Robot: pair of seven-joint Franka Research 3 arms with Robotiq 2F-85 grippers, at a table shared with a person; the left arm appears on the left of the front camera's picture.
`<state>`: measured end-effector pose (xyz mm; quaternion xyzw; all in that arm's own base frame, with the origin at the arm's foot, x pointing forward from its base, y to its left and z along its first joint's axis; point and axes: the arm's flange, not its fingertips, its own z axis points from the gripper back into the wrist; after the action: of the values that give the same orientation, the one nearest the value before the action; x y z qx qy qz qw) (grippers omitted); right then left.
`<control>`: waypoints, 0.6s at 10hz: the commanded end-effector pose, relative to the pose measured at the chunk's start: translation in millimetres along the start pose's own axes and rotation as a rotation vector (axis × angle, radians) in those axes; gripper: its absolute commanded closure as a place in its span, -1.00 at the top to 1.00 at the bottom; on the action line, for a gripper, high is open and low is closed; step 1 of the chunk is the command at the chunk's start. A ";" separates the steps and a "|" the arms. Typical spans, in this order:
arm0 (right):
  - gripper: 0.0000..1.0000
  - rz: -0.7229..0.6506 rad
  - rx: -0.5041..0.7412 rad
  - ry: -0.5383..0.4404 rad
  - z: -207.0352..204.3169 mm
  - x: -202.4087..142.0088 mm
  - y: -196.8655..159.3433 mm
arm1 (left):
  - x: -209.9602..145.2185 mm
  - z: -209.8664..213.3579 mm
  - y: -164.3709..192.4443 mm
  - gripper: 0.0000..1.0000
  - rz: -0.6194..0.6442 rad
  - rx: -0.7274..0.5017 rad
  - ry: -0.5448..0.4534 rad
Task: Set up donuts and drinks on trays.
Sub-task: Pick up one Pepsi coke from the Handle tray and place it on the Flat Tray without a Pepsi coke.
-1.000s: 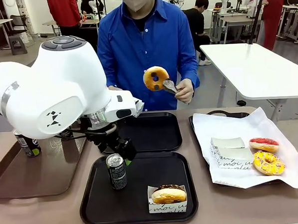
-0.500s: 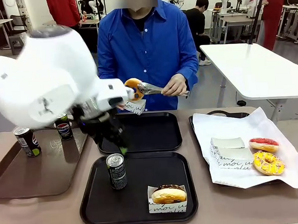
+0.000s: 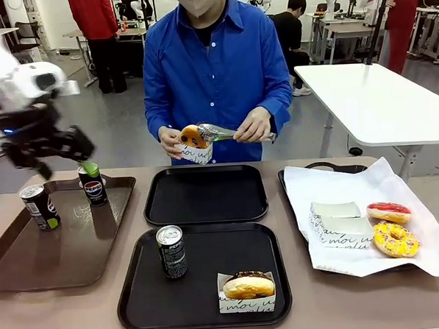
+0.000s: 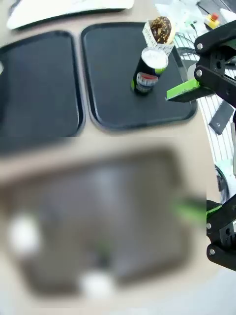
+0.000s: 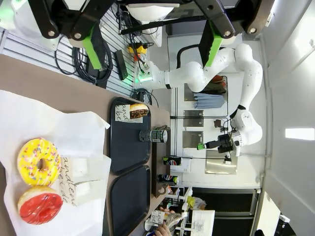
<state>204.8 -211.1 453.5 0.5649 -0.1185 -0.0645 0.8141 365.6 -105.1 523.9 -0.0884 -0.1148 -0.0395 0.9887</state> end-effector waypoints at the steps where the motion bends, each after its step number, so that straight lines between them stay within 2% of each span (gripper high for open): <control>1: 1.00 0.018 0.024 -0.002 0.3 0.4 -1.3 | 12.7 4.9 52.0 1.00 0.089 -0.045 0.031; 4: 1.00 0.018 0.024 -0.002 0.3 0.4 -1.3 | 23.5 -9.0 118.5 1.00 0.168 0.048 0.024; 5: 1.00 0.018 0.024 -0.002 0.3 0.4 -1.3 | 25.5 -8.6 127.2 1.00 0.179 0.060 0.011; 6: 1.00 0.018 0.024 -0.002 0.3 0.4 -1.3 | 12.5 -5.1 116.2 1.00 0.171 0.004 0.033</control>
<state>204.9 -211.0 453.4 0.5649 -0.1183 -0.0644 0.8141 397.9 19.1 495.7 -0.0861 -0.0907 0.0565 0.9905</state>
